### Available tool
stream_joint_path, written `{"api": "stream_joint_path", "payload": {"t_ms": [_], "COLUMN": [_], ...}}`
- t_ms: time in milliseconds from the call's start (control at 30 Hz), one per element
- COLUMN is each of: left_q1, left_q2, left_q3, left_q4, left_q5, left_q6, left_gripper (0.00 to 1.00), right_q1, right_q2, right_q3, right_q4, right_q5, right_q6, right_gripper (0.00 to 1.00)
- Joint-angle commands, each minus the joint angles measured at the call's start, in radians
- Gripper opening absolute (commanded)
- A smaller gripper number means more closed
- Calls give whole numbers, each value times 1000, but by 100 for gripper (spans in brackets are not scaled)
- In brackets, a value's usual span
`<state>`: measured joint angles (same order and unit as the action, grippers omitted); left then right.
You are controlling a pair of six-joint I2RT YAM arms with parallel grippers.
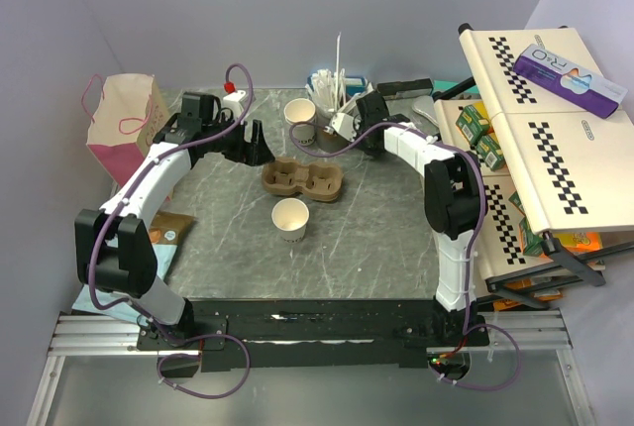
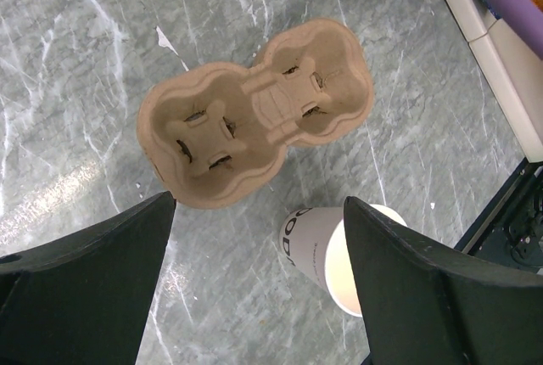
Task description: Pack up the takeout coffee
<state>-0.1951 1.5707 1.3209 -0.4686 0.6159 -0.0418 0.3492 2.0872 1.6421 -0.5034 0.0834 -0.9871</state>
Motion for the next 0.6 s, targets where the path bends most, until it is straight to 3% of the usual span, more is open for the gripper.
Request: {"api": "stream_joint_path", "payload": {"t_ms": [0,67,567], "left_q1": [-1,-1,-3], "left_q2": [6,6,-5], "left_q3": [37,38,32], "left_q4": [25,30,31], "left_q5": [25,27,22], "left_q6": [-6,-7,-9], "left_gripper": [87,87,87], "right_q1": [4,2,4], "right_q2": [-3,-4,10], "right_q3": [31,36,27], "right_q4": [-32,-44,-66], "right_q5": [-27,-31,-57], "right_q6": [18,31,-50], "right_gripper": [22,27,25]}}
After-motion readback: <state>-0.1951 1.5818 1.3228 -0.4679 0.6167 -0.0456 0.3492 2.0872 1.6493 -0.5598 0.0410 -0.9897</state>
